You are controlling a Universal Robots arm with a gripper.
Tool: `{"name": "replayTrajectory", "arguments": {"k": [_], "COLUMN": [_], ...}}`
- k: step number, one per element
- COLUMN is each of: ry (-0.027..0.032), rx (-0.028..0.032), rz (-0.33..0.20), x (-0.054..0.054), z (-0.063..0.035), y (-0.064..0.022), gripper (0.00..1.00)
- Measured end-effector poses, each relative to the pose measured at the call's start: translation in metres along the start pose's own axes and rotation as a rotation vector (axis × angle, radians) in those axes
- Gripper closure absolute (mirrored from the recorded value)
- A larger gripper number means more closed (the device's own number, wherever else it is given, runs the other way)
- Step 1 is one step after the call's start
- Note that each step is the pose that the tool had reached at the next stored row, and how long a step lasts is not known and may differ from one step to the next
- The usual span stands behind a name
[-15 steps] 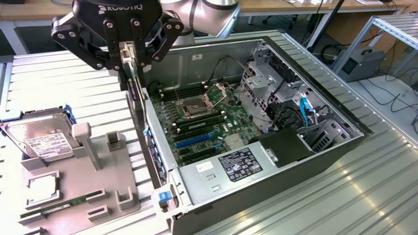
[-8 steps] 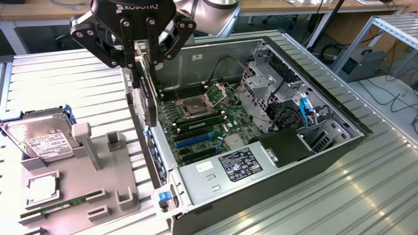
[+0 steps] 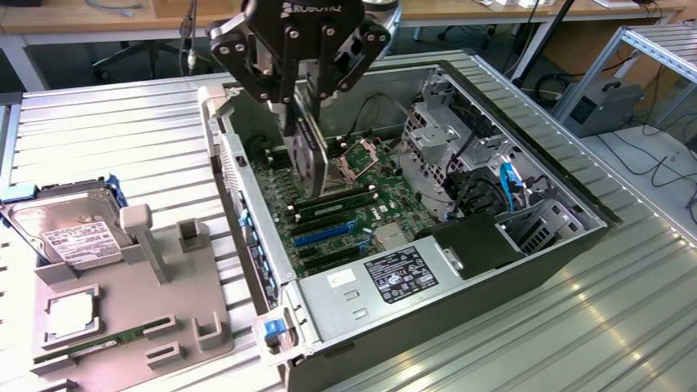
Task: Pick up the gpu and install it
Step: 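Pick up the gpu and move the gpu toward the slot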
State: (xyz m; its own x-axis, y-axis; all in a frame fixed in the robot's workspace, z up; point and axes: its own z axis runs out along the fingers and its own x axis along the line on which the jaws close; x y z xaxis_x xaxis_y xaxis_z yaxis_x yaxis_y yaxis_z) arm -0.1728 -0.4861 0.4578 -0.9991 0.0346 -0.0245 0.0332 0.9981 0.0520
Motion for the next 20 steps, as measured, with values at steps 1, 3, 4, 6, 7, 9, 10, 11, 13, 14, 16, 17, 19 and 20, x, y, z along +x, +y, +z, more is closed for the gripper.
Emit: {"name": "replayTrajectory", "arguments": {"k": [1, 3, 4, 6, 7, 9, 10, 11, 13, 14, 16, 17, 19, 20], "ry": [0.0001, 0.0001, 0.0, 0.0001, 0.0001, 0.0, 0.0001, 0.0001, 0.0001, 0.0, 0.0, 0.0, 0.0001, 0.0001], "rx": [0.0002, 0.0001, 0.0001, 0.0001, 0.0001, 0.0001, 0.0001, 0.0001, 0.0001, 0.0001, 0.0, 0.0001, 0.0001, 0.0001], "rz": [0.0, 0.0, 0.0, 0.0, 0.0, 0.0, 0.0, 0.0, 0.0, 0.0, 0.0, 0.0, 0.0, 0.0], "x": [-0.013, -0.029, -0.041, -0.049, -0.062, -0.074, -0.079, -0.082, -0.089, -0.093, -0.101, -0.103, -0.11, -0.112], "z": [0.0003, 0.0007, 0.0011, 0.0013, 0.0016, 0.0019, 0.0021, 0.0022, 0.0023, 0.0025, 0.0027, 0.0027, 0.0029, 0.0029], "y": [0.0005, 0.0012, 0.0016, 0.002, 0.0026, 0.0031, 0.0033, 0.0034, 0.0037, 0.0039, 0.0041, 0.0043, 0.0045, 0.0045], "gripper": [0.73, 0.73, 0.73, 0.73, 0.73, 0.73, 0.73, 0.73, 0.73, 0.73, 0.73, 0.73, 0.73, 0.73]}}
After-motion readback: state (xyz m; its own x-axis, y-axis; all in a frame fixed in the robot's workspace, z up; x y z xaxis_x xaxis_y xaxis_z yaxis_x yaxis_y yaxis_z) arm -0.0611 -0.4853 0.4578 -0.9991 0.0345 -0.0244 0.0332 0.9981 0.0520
